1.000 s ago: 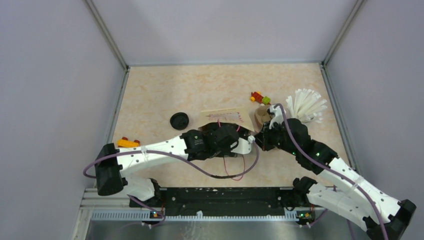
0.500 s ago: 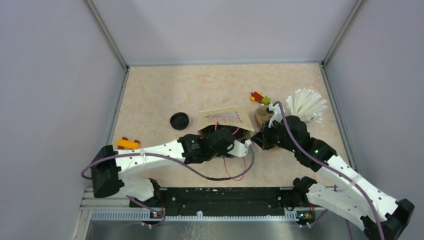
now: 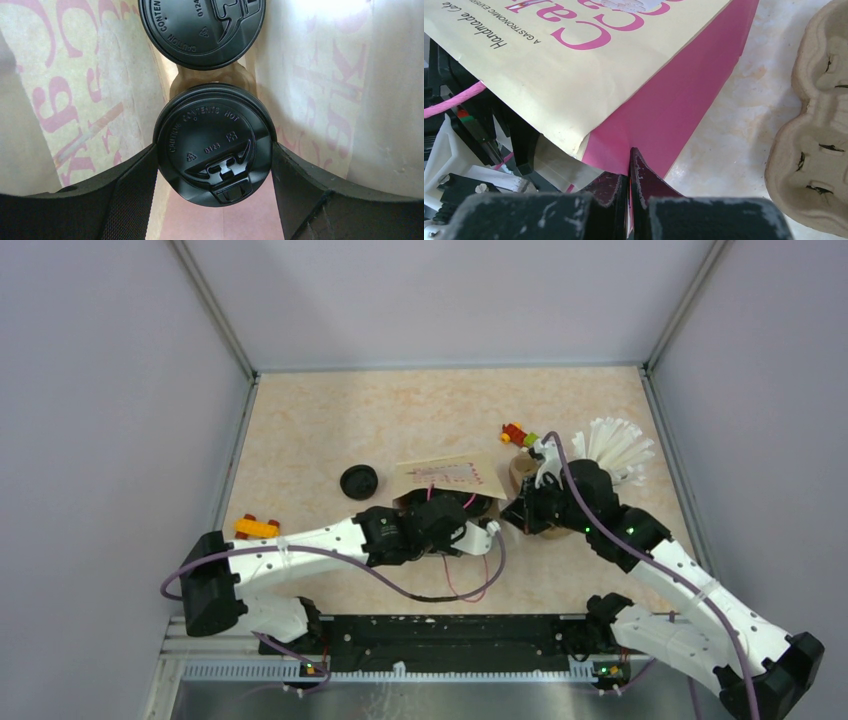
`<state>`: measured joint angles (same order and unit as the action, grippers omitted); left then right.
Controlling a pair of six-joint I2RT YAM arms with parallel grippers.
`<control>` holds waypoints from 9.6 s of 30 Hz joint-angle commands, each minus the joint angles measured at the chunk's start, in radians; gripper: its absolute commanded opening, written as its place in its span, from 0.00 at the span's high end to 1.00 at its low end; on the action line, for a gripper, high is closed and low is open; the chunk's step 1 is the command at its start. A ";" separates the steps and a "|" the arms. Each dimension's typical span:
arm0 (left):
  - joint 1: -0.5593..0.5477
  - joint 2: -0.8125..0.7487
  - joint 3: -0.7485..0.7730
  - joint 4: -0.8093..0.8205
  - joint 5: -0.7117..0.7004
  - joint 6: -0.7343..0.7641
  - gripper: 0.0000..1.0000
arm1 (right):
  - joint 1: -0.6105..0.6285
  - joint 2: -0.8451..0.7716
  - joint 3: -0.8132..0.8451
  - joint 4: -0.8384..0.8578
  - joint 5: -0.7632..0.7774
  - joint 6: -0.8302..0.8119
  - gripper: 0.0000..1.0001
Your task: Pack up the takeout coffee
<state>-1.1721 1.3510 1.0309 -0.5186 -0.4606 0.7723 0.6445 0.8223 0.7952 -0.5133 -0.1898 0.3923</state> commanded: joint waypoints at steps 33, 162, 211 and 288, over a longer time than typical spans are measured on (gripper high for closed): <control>0.069 0.016 -0.039 0.065 0.098 -0.040 0.56 | -0.017 -0.015 0.058 -0.039 -0.054 0.002 1.00; 0.012 0.074 0.192 -0.144 0.133 -0.114 0.54 | -0.019 0.020 0.038 0.023 -0.068 0.019 1.00; 0.125 0.170 0.032 0.104 0.004 0.027 0.80 | -0.019 0.030 0.056 0.000 -0.076 0.009 1.00; 0.045 -0.288 0.225 0.026 0.260 -0.597 0.39 | -0.028 0.166 0.321 -0.214 -0.089 0.212 1.00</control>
<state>-1.1271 1.1076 1.2819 -0.5762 -0.2432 0.2321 0.6304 0.9905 1.0626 -0.6239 -0.3145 0.5884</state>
